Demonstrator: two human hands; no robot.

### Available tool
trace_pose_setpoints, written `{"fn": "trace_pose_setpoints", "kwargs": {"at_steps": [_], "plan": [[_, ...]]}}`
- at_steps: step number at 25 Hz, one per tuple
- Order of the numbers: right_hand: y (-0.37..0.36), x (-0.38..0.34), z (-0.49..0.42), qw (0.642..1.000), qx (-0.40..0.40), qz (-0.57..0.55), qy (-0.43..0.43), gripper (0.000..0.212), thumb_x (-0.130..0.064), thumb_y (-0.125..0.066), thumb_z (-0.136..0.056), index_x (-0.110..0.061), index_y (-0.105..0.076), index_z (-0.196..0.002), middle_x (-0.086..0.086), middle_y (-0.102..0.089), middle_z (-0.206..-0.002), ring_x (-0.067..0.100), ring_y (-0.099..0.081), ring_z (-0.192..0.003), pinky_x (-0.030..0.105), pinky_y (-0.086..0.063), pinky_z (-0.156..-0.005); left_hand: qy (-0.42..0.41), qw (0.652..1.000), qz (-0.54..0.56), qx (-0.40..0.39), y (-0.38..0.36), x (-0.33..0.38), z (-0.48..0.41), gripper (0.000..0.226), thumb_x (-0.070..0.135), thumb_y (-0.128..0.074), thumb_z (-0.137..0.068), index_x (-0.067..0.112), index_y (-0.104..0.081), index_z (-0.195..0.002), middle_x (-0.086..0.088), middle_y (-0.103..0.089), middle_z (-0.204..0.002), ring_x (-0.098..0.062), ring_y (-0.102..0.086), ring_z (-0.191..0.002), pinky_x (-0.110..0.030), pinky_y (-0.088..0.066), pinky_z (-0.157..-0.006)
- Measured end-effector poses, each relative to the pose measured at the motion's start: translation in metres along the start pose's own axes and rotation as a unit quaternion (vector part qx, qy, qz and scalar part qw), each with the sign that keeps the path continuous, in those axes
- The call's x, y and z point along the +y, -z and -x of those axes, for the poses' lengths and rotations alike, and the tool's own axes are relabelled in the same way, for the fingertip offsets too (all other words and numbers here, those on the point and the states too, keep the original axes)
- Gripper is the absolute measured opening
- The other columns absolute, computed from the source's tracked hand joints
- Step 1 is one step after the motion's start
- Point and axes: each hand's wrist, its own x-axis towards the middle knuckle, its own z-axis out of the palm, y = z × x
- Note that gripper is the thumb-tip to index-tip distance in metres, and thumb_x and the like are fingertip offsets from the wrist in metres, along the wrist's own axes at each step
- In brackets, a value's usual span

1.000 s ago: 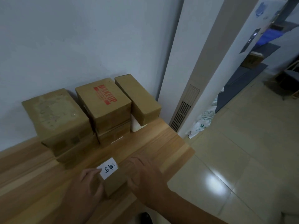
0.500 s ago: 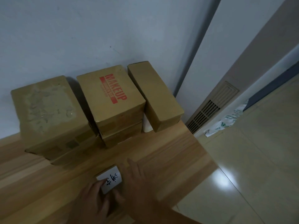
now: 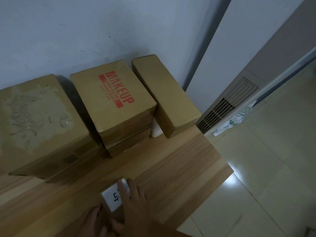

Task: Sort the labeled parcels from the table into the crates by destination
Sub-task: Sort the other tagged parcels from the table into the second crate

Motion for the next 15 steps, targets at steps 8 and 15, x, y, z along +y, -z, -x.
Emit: {"fn": "trace_pose_setpoints", "kwargs": {"at_steps": [8, 15], "plan": [[0.026, -0.011, 0.015, 0.993, 0.047, -0.102, -0.021, 0.113, -0.057, -0.071, -0.081, -0.030, 0.005, -0.161, -0.006, -0.006, -0.165, 0.016, -0.022, -0.147, 0.032, -0.034, -0.114, -0.080, 0.988, 0.083, 0.103, -0.005, -0.019, 0.023, 0.073, 0.032, -0.067, -0.075, -0.007, -0.052, -0.134, -0.029, -0.048, -0.143, -0.041, -0.048, -0.131, -0.028, -0.035, -0.108], [0.078, -0.003, 0.047, 0.935, 0.151, -0.319, 0.043, 0.102, -0.066, -0.083, -0.062, -0.049, -0.031, -0.148, -0.039, -0.032, -0.144, -0.019, -0.035, -0.131, 0.007, -0.038, -0.101, 0.007, 0.966, 0.228, 0.120, 0.002, 0.011, 0.045, 0.020, 0.043, -0.053, -0.100, 0.039, -0.070, -0.109, 0.009, -0.068, -0.119, -0.008, -0.060, -0.114, -0.024, -0.039, -0.097]]}}
